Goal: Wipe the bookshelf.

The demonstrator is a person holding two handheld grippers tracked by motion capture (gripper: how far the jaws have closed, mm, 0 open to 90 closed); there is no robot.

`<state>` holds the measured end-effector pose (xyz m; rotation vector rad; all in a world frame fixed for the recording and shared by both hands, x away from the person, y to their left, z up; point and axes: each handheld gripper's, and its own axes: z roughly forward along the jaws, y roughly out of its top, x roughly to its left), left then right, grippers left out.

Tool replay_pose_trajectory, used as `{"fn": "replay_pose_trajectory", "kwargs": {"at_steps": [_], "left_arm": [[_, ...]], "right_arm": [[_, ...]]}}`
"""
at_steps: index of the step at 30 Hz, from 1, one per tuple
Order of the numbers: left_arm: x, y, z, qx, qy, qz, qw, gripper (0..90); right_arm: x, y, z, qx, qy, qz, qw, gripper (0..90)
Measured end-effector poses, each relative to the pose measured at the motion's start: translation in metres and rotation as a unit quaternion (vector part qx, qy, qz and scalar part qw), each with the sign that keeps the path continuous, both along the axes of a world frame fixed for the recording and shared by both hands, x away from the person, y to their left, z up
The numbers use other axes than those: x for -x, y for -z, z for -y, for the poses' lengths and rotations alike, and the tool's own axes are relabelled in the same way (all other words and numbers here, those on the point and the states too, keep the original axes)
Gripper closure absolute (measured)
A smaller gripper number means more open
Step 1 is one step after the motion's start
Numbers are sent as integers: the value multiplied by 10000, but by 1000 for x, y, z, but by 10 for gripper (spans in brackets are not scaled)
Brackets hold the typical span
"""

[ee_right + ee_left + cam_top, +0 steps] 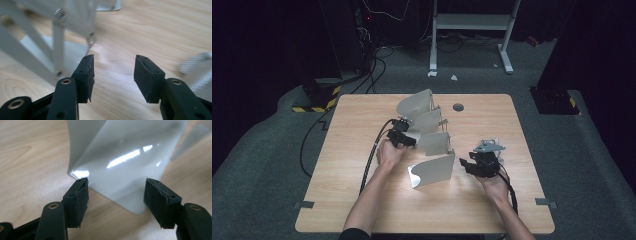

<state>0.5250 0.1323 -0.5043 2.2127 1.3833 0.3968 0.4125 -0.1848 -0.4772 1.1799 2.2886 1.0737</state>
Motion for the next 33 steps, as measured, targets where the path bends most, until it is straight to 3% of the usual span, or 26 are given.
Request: {"fn": "replay_pose_trajectory", "kwargs": {"at_steps": [4, 6, 11, 15, 18, 23, 29, 33], "left_arm": [[14, 1, -2, 82, 13, 60, 9999, 358], [28, 2, -4, 141, 10, 80, 9999, 355], [47, 3, -4, 98, 64, 163, 9998, 351], [57, 3, -2, 176, 113, 153, 9997, 341], [68, 4, 2, 135, 156, 169, 9996, 335], [81, 5, 7, 24, 186, 203, 9996, 319], [91, 6, 7, 156, 199, 241, 9994, 310], [95, 6, 10, 147, 294, 255, 9991, 297]], "right_arm": [[-1, -9, 19, -34, 339, 202, 9992, 461], [-1, -12, 30, -57, 520, 303, 9982, 451], [-2, -13, 46, -91, 769, 314, 9965, 445], [-3, -9, 39, -38, 587, 157, 9981, 501], [-8, 6, 19, 4, 273, -134, 9995, 514], [-11, 22, -7, 26, -14, -349, 9994, 506], [-8, 26, -27, -21, -371, -391, 9985, 512], [-5, 25, -30, 65, -403, -303, 9987, 526]]}}
